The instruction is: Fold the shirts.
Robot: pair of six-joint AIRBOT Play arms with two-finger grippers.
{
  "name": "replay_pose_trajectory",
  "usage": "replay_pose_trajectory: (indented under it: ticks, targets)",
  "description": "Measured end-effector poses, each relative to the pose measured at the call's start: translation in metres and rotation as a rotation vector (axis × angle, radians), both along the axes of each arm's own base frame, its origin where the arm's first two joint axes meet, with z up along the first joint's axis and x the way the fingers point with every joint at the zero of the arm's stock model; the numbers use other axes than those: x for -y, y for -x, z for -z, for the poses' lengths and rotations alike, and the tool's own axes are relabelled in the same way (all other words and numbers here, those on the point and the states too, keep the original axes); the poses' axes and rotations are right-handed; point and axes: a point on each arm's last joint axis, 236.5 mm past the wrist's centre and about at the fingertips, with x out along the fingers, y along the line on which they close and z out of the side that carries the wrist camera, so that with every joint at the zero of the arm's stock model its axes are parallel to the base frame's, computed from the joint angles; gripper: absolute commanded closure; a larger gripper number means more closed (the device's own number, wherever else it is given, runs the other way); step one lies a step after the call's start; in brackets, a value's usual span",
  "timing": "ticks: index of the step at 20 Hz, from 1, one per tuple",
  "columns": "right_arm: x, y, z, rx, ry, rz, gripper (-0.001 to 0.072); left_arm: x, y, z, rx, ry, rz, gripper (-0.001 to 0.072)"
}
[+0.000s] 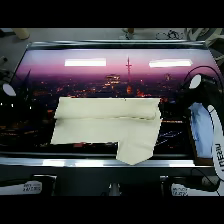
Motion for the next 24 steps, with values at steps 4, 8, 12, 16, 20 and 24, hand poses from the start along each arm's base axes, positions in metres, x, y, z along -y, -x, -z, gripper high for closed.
replay_pose_trajectory:
  ticks: [4,8,12,16,20,24]
  targets:
    - [-0.008,0.02,0.005,0.0,-0.037,0.002,0.0218,0.014,0.051,0.034,-0.023,0.021,-0.024,0.0215]
    - [-0.01,0.023,0.006,0.014,-0.047,0.009,0.0218,0.025,0.066,0.05,-0.026,0.054,-0.049,0.0218]
    - [-0.01,0.025,0.007,0.012,-0.047,0.008,0.0217,0.034,0.073,0.057,-0.049,0.084,-0.062,0.0428]
    - [-0.013,0.054,0.017,-0.03,-0.052,0.009,0.0198,0.042,0.071,0.062,-0.044,0.096,-0.057,0.0681]
    - [-0.028,0.111,0.048,-0.098,-0.092,0.037,0.0219,0.046,0.069,0.062,-0.034,0.102,-0.054,0.0683]
    - [-0.053,0.14,0.077,-0.112,-0.18,0.101,0.0276,0.045,0.059,0.061,0.017,0.089,-0.06,0.0684]
